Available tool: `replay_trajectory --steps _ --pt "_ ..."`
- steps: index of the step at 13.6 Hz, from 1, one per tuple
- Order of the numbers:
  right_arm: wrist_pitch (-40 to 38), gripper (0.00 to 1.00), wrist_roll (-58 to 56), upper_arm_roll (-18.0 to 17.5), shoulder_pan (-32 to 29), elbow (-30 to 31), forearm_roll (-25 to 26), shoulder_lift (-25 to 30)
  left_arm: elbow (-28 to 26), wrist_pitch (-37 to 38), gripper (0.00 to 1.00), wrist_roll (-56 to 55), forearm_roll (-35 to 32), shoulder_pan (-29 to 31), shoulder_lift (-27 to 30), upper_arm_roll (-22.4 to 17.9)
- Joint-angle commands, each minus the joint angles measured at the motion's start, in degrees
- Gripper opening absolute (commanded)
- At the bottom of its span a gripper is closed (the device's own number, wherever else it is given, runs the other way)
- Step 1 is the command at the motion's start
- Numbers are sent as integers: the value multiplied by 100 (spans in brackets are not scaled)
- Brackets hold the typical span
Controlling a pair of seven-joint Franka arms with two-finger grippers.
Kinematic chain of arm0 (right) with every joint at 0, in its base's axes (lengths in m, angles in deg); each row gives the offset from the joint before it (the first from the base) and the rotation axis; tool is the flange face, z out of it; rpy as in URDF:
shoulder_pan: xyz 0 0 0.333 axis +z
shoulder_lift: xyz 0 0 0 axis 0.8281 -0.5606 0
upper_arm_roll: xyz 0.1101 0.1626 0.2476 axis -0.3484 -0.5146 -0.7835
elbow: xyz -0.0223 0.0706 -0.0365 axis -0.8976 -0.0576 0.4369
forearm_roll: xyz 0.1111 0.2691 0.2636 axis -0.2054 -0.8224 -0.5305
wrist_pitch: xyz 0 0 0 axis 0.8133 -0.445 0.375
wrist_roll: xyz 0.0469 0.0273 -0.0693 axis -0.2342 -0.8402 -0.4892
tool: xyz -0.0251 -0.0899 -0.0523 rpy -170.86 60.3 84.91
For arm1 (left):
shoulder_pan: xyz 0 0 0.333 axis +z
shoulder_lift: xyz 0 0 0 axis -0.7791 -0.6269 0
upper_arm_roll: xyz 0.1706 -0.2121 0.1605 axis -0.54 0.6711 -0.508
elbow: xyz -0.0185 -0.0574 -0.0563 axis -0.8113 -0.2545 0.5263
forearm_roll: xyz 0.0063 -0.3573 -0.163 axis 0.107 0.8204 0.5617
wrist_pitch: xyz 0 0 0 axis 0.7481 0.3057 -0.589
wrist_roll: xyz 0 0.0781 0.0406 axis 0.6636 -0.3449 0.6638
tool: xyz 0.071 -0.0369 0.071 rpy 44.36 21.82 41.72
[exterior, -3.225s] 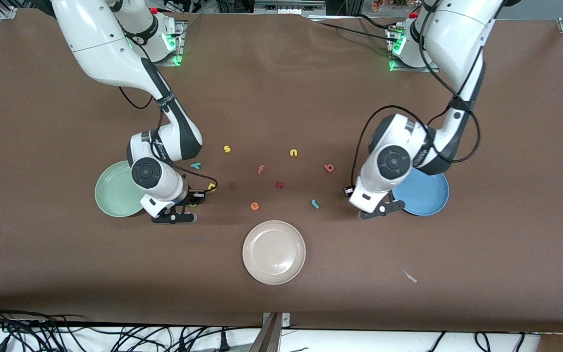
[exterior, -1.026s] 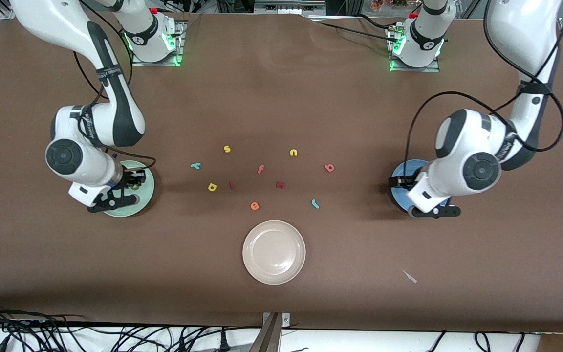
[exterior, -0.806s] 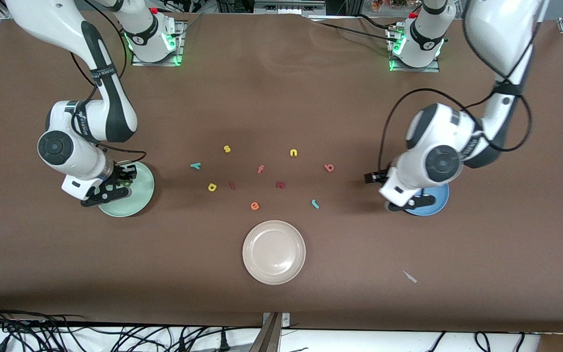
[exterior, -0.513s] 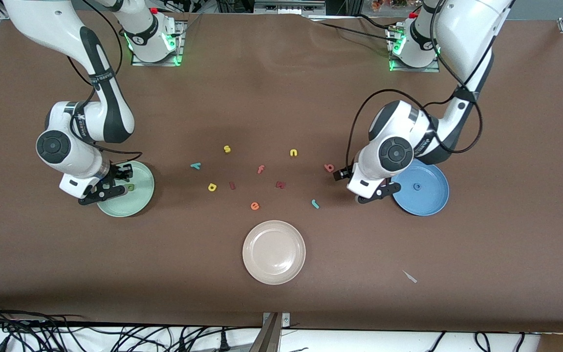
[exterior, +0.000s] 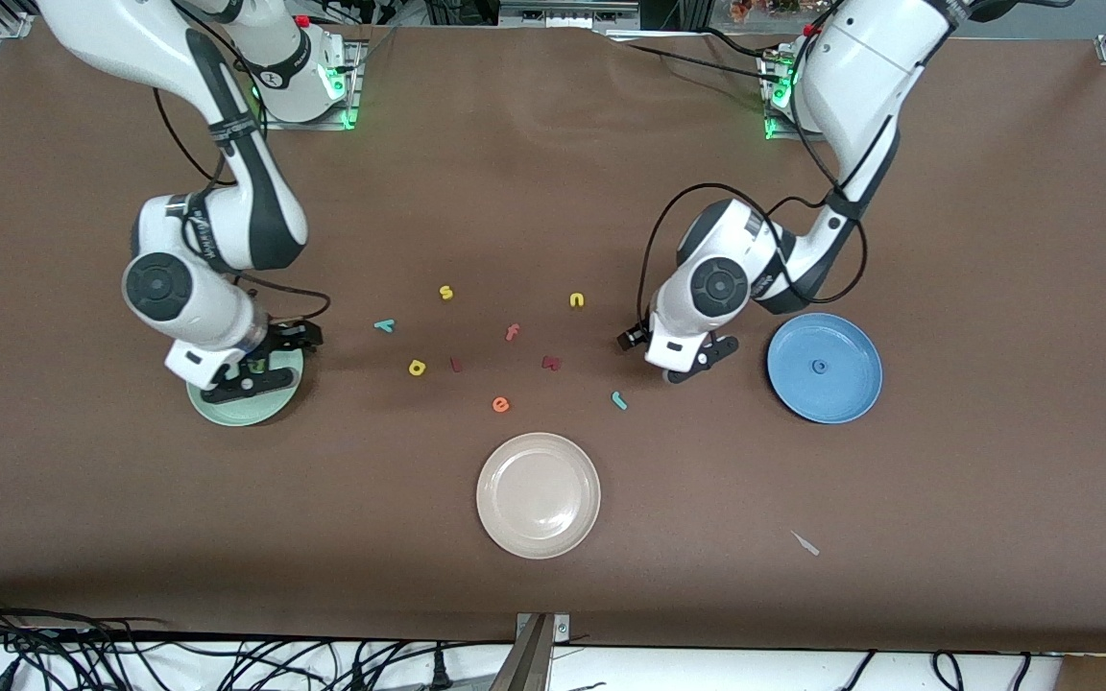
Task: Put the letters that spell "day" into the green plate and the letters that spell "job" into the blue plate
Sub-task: 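Grasp the red a and the yellow o with the left and right grippers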
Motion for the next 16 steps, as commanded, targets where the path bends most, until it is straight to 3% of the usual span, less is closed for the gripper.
replay_trajectory --steps 1,3,4,5,6,7,8,13,16 --pt "274 100 530 -317 -24 -2 -78 -54 -1 -119 75 -200 -178 36 -102 -24" --pt "555 100 890 -520 2 -11 -78 -238 -44 -119 64 -200 -178 70 -102 -24" --pt "643 100 961 -590 29 -54 -78 -335 -36 -119 64 -200 -178 53 -120 -24" --pt "653 100 988 -617 64 -185 -78 -475 -36 -128 55 -200 -178 62 -172 -24" --pt "662 100 1023 -661 99 -308 -78 -589 -36 -128 44 -200 -178 71 -164 -24" --pt "662 100 1119 -661 178 -423 -78 -704 -36 -128 18 -200 -178 71 -164 -24" --pt "662 100 1164 -661 265 -519 -78 -809 -36 -128 2 -191 -178 71 -172 -15" --pt "758 100 1033 -661 521 -679 -17 -1065 17 -40 0 -148 -170 88 -59 -6" --pt "1013 100 1015 -670 626 -687 -17 -1232 270 651 0 1 -283 210 152 -111"
